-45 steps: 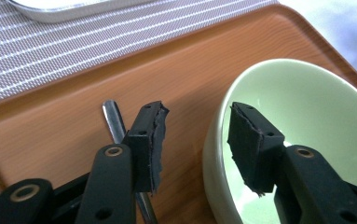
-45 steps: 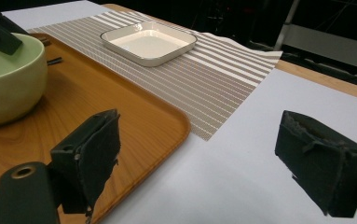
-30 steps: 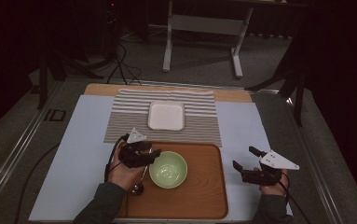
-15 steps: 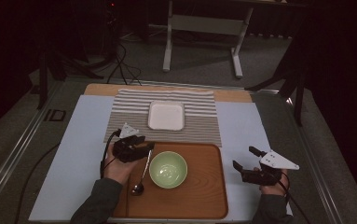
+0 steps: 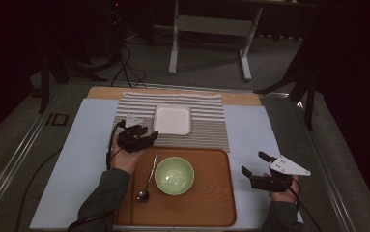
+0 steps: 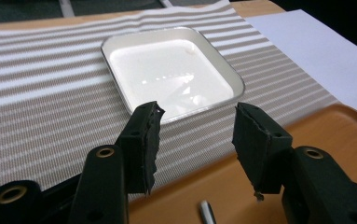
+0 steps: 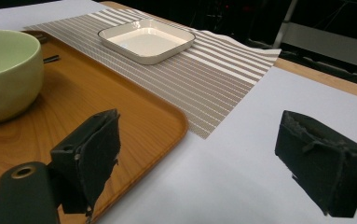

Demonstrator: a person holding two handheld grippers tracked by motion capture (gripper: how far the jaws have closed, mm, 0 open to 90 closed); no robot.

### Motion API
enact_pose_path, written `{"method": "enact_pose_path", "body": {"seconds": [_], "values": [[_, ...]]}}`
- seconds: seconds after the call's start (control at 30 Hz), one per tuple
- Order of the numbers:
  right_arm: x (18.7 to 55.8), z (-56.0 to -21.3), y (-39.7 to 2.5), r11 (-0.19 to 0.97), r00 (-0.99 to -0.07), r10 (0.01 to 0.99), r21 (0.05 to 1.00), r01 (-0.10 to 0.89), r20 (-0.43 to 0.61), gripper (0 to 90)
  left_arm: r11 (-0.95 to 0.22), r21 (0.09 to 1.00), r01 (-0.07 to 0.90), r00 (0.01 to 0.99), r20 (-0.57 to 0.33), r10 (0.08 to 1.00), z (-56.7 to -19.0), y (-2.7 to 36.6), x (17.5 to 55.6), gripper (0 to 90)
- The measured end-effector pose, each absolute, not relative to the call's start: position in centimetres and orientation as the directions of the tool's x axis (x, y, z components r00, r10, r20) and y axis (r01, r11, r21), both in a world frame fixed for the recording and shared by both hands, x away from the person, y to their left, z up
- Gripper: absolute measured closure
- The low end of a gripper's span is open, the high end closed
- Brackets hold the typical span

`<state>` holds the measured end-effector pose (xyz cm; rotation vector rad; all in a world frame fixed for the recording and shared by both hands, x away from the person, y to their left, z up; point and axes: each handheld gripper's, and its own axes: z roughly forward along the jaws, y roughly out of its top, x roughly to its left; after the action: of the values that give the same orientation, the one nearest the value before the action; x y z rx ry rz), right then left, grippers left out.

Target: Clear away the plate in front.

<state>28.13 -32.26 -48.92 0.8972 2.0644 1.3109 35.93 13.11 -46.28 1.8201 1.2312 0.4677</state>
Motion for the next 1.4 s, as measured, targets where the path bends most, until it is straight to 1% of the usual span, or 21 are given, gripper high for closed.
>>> {"method": "enact_pose_path", "body": {"seconds": [0.33, 0.67, 0.97, 1.4], "values": [[28.1, -48.9, -32.3, 0.308, -0.637, 0.766, 0.918, 0.249, -0.084, 13.5, -0.146, 0.822, 0.551, 0.435, -0.133, 0.891, -45.8, 12.7, 38.0, 50.9], [28.1, -48.9, -32.3, 0.309, -0.635, 0.768, 0.918, 0.251, -0.085, 13.5, -0.107, 0.822, 0.56, 0.394, -0.15, 0.907, -46.3, 12.9, 40.2, 51.1], [28.2, -48.9, -32.4, 0.305, -0.632, 0.77, 0.919, 0.25, -0.083, 13.5, -0.118, 0.818, 0.563, 0.392, -0.139, 0.91, -46.9, 12.4, 41.5, 51.2], [28.1, -48.9, -32.5, 0.302, -0.631, 0.772, 0.92, 0.249, -0.082, 13.5, -0.116, 0.786, 0.607, 0.356, -0.138, 0.924, -48.2, 12.1, 43.1, 51.3]]}}
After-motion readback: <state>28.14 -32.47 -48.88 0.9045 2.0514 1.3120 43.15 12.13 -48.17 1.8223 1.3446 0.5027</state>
